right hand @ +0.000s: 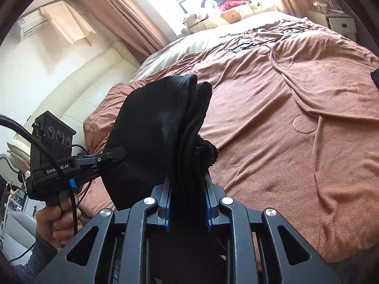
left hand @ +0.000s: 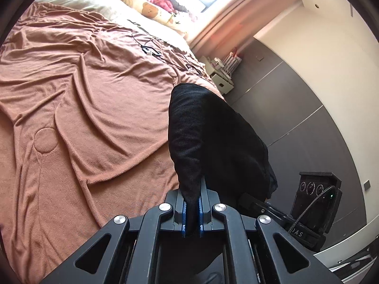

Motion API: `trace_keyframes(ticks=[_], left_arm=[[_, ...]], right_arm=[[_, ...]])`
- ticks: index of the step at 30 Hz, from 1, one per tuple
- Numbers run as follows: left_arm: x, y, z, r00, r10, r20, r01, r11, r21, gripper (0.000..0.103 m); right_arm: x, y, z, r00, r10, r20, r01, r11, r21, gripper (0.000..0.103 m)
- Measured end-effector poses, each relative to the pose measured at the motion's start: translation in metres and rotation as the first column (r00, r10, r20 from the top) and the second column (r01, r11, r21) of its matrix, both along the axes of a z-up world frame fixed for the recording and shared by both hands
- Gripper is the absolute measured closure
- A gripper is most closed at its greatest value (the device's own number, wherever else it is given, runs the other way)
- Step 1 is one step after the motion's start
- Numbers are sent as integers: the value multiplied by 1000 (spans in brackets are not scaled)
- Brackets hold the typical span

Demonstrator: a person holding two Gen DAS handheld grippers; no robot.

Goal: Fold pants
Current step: 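Lift the folded shorts up off the bed with both grippers, then carry the folded black shorts with both grippers toward the bed corner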

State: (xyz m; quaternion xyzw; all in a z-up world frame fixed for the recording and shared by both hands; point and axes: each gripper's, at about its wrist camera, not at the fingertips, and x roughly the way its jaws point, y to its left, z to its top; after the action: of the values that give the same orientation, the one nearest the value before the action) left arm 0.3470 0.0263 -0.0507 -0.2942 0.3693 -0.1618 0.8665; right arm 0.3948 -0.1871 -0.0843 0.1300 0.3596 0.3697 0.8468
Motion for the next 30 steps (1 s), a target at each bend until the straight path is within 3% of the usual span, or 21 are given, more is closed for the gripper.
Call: trace_keyframes(ticks=[17, 30], left_arm=[[-44, -59, 67, 989, -69, 130, 65, 997, 32, 96], [-50, -136, 101, 968, -164, 189, 156, 986, 55, 96]], right_arm=[[-84, -76, 61, 987, -51, 151, 51, 999, 4, 85], [-124, -151, 89, 968, -119, 219, 119, 993, 17, 85]])
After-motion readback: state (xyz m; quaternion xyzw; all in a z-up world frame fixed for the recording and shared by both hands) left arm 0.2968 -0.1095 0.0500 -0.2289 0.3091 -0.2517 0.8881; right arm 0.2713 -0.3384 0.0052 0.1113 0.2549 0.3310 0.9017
